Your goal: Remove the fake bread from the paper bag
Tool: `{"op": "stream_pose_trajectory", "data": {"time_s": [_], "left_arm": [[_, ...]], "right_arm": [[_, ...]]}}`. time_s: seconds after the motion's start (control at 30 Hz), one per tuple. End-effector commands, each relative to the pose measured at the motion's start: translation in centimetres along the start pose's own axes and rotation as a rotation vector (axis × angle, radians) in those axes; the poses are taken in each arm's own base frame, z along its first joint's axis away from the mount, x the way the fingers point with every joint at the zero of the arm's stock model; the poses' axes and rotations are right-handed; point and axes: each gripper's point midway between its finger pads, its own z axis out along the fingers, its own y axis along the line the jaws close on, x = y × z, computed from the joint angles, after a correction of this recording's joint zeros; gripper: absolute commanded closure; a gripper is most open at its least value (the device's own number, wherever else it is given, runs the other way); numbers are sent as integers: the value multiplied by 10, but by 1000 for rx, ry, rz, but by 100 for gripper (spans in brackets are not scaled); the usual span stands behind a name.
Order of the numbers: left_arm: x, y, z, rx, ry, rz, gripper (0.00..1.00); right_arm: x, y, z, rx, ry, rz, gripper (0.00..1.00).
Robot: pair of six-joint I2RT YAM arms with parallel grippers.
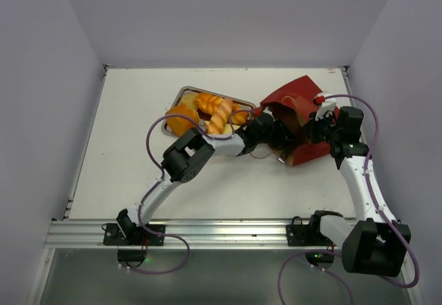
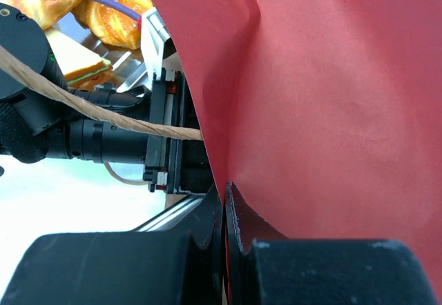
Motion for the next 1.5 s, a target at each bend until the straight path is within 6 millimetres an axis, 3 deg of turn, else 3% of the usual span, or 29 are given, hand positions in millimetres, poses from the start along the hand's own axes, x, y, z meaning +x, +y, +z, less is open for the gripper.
{"op": "stream_pose_trajectory", "data": {"time_s": [0.0,0.53,0.73,0.87,1.07,1.33,1.47], "left_arm": [[-5,-31,-20,46,-23,64,93],[-15,-19,-75,-22,-156,152,100],[-14,-23,-83,-12,-160,175,100],[-10,-41,-87,40,-145,240,100],[-11,-57,-106,75,-172,308,95],[0,-49,-131,78,-170,311,85],[5,-46,-128,87,-153,280,78]], "right_arm": [[-17,-1,-6,10,-43,-30,100],[-19,-11,-11,50,-53,-31,100],[-19,-11,-11,47,-54,-29,100],[-21,-6,-12,18,-66,-40,100],[-25,6,-18,-67,-67,-165,100],[-19,17,-15,-209,-12,-305,100],[-20,17,-10,-225,-9,-306,100]]}}
